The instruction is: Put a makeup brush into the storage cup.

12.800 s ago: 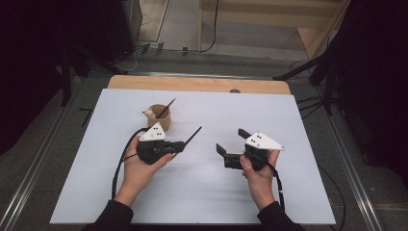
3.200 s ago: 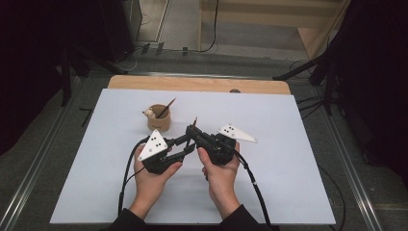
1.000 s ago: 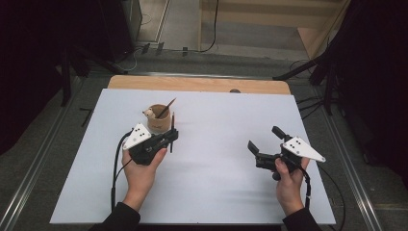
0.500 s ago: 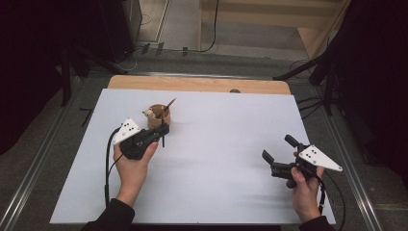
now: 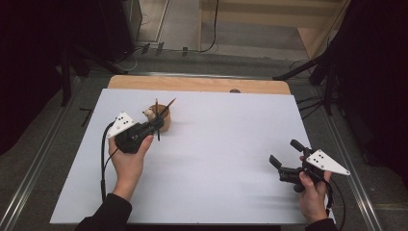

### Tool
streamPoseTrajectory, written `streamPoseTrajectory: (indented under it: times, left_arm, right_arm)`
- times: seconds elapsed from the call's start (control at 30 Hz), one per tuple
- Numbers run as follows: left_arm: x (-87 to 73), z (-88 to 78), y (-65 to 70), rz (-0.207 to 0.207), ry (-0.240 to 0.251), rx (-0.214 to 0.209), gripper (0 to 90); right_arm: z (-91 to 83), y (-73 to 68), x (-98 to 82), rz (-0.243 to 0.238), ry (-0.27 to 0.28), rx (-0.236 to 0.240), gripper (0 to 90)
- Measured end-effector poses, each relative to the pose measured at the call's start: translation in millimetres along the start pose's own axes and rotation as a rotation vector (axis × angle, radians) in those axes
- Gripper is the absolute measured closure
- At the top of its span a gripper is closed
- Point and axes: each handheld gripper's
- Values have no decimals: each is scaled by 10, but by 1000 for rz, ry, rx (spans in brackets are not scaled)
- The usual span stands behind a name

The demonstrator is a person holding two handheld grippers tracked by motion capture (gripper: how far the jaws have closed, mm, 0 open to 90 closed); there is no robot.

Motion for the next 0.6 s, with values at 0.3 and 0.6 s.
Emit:
streamPoseTrajectory:
  times: [0.3,0.6]
  left_arm:
    - [118,53,-82,9,11,21,842]
    - [123,136,-227,-33,54,54,841]
  right_arm:
    - [-54,17,-54,13,-13,0,0]
    - [-86,41,-63,25,-7,-12,0]
Point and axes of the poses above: each handheld gripper's, and its own axes: z roughly forward along the jaws, x roughly out of its top, y roughly to its right, and after that the axes turned 2 degrees about y, right-handed
